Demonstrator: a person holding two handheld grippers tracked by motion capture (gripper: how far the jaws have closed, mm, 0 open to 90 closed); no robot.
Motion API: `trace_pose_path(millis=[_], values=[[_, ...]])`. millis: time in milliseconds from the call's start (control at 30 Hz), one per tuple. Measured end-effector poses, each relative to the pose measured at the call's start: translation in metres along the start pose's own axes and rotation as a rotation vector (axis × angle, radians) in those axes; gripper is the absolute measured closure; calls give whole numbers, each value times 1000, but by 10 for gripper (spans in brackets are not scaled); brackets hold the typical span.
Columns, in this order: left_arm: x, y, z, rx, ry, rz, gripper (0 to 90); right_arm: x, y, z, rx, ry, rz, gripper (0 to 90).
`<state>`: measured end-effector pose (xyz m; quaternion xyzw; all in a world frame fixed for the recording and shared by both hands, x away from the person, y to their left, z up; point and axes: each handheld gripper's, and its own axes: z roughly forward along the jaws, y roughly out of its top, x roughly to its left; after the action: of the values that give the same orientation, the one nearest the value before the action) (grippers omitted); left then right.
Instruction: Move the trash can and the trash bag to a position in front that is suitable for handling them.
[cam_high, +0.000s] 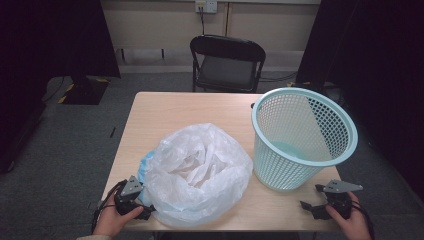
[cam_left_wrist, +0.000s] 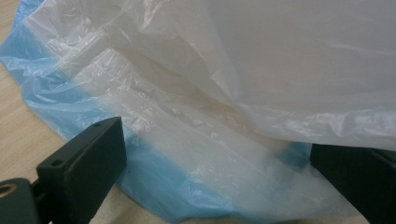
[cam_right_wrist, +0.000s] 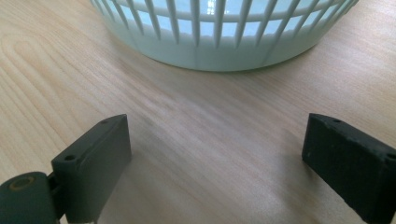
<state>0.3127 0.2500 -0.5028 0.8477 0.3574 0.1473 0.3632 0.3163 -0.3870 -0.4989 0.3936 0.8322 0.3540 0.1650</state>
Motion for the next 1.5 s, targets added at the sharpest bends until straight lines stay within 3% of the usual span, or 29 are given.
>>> trace_pose_path(millis=[367,500,633,733,1033,1500], values=[[0,0,0,0,-1,1,29,0,0,0,-1,0,2,78],[0,0,0,0,0,0,28,0,1,-4,9,31,-29,107],[0,0,0,0,-1,1,28,2,4,-9,-40,45,-19,107],[0,0,0,1,0,1,28,6,11,-12,-88,33,-42,107],[0,0,0,0,0,0,28,3,18,-20,-154,37,-19,108],[0,0,0,0,0,1,28,5,29,-13,-146,52,-49,111]])
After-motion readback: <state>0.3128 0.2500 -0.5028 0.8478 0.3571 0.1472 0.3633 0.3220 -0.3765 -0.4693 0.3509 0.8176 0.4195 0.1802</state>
